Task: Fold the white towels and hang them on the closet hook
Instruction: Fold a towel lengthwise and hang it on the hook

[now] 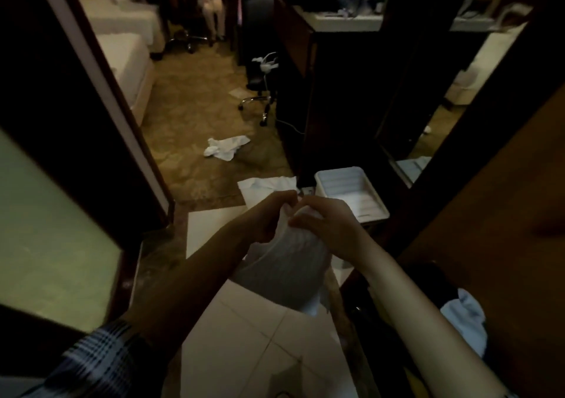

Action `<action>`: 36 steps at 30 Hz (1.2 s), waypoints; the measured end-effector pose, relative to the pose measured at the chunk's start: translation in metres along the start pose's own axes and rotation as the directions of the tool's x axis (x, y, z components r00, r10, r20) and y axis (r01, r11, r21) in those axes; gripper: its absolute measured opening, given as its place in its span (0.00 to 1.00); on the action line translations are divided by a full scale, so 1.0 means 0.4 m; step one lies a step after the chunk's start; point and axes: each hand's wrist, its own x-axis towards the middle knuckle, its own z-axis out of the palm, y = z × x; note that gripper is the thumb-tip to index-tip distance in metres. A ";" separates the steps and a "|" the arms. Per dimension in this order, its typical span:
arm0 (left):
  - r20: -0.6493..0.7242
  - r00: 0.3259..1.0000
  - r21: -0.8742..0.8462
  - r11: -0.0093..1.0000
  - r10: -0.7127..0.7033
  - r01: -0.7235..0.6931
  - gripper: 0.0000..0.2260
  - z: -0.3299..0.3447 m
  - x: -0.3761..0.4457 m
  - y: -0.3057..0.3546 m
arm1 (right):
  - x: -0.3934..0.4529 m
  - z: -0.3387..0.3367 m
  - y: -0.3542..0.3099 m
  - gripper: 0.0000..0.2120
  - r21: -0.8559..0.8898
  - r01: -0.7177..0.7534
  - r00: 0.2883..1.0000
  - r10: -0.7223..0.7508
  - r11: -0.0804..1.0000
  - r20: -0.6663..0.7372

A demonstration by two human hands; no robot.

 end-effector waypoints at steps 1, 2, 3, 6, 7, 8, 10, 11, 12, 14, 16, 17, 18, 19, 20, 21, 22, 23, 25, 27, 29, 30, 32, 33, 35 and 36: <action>0.019 0.999 -0.008 1.000 -0.027 0.027 0.19 0.008 0.009 0.004 | -0.018 -0.018 0.003 0.07 -0.022 -0.028 0.999 0.027 0.999 -0.043; 0.035 0.999 0.034 0.999 -0.010 0.009 0.19 0.021 0.010 0.013 | -0.039 -0.036 0.007 0.06 -0.029 -0.045 0.995 0.042 0.999 -0.091; 0.061 0.998 0.100 0.995 0.007 -0.013 0.16 0.028 0.016 0.021 | -0.062 -0.054 0.011 0.05 -0.024 -0.048 0.989 0.044 0.999 -0.140; 0.105 0.994 0.344 0.938 0.000 -0.037 0.09 0.059 0.019 0.050 | -0.128 -0.105 0.026 0.08 0.157 -0.015 0.949 0.063 0.987 -0.308; 0.164 0.986 0.370 0.925 0.021 -0.081 0.10 0.065 0.024 0.052 | -0.143 -0.119 0.033 0.09 0.214 -0.012 0.930 0.089 0.977 -0.358; 0.226 0.972 0.383 0.913 0.058 -0.143 0.11 0.075 0.015 0.059 | -0.154 -0.130 0.038 0.10 0.254 -0.027 0.907 0.130 0.967 -0.401; 0.306 0.949 0.449 0.867 0.079 -0.217 0.13 0.094 0.001 0.072 | -0.162 -0.149 0.045 0.07 0.326 -0.110 0.863 0.253 0.939 -0.438; 0.358 0.931 0.477 0.845 0.063 -0.241 0.11 0.100 -0.004 0.080 | -0.164 -0.154 0.045 0.06 0.389 -0.151 0.858 0.316 0.909 -0.405; 0.437 0.899 0.506 0.822 0.016 -0.261 0.10 0.115 -0.012 0.095 | -0.168 -0.156 0.045 0.10 0.464 -0.173 0.872 0.354 0.869 -0.338; 0.630 0.776 0.509 0.778 -0.044 -0.369 0.13 0.136 -0.019 0.117 | -0.179 -0.161 0.044 0.13 0.660 -0.235 0.898 0.419 0.714 -0.133; 0.672 0.740 0.574 0.655 -0.035 -0.490 0.18 0.163 -0.031 0.126 | -0.201 -0.162 0.041 0.10 0.795 -0.320 0.884 0.465 0.515 0.055; 0.675 0.738 0.586 0.628 -0.029 -0.512 0.15 0.174 -0.033 0.125 | -0.211 -0.161 0.046 0.10 0.820 -0.351 0.870 0.481 0.451 0.108; 0.671 0.740 0.606 0.608 -0.043 -0.513 0.09 0.185 -0.040 0.125 | -0.220 -0.160 0.053 0.10 0.826 -0.379 0.850 0.510 0.416 0.133; 0.668 0.741 0.628 0.583 -0.064 -0.516 0.05 0.195 -0.049 0.123 | -0.230 -0.156 0.063 0.11 0.822 -0.411 0.823 0.548 0.394 0.149; 0.673 0.735 0.641 0.564 -0.086 -0.521 0.05 0.203 -0.055 0.120 | -0.241 -0.150 0.072 0.14 0.815 -0.452 0.784 0.597 0.363 0.169; 0.679 0.728 0.646 0.549 -0.097 -0.529 0.08 0.208 -0.058 0.113 | -0.254 -0.145 0.078 0.16 0.816 -0.484 0.744 0.640 0.315 0.194; 0.681 0.726 0.654 0.531 -0.101 -0.539 0.13 0.211 -0.055 0.108 | -0.268 -0.140 0.082 0.18 0.828 -0.494 0.719 0.660 0.267 0.216; 0.677 0.729 0.661 0.518 -0.101 -0.543 0.17 0.211 -0.051 0.104 | -0.280 -0.138 0.084 0.18 0.846 -0.481 0.715 0.660 0.228 0.229; 0.691 0.718 0.649 0.515 -0.090 -0.560 0.17 0.211 -0.041 0.096 | -0.298 -0.141 0.082 0.14 0.891 -0.408 0.752 0.627 0.199 0.204; 0.720 0.689 0.621 0.516 -0.079 -0.590 0.14 0.214 -0.045 0.101 | -0.306 -0.147 0.076 0.13 0.926 -0.283 0.793 0.604 0.250 0.079; 0.729 0.682 0.604 0.529 -0.065 -0.596 0.11 0.214 -0.047 0.112 | -0.308 -0.148 0.068 0.14 0.906 -0.160 0.795 0.596 0.391 -0.117; 0.722 0.690 0.593 0.554 -0.046 -0.584 0.09 0.213 -0.039 0.116 | -0.308 -0.145 0.064 0.15 0.881 -0.113 0.779 0.592 0.459 -0.208; 0.661 0.750 0.587 0.615 0.012 -0.527 0.06 0.219 -0.027 0.115 | -0.308 -0.135 0.052 0.14 0.816 -0.050 0.737 0.573 0.576 -0.359; 0.624 0.781 0.586 0.639 0.036 -0.498 0.07 0.228 -0.021 0.112 | -0.309 -0.131 0.046 0.13 0.776 -0.032 0.719 0.554 0.630 -0.420; 0.586 0.806 0.595 0.630 0.085 -0.499 0.08 0.251 -0.007 0.108 | -0.309 -0.124 0.036 0.11 0.690 -0.019 0.686 0.512 0.723 -0.517; 0.592 0.798 0.584 0.624 0.112 -0.520 0.08 0.263 -0.002 0.110 | -0.309 -0.123 0.031 0.09 0.651 -0.017 0.666 0.494 0.759 -0.559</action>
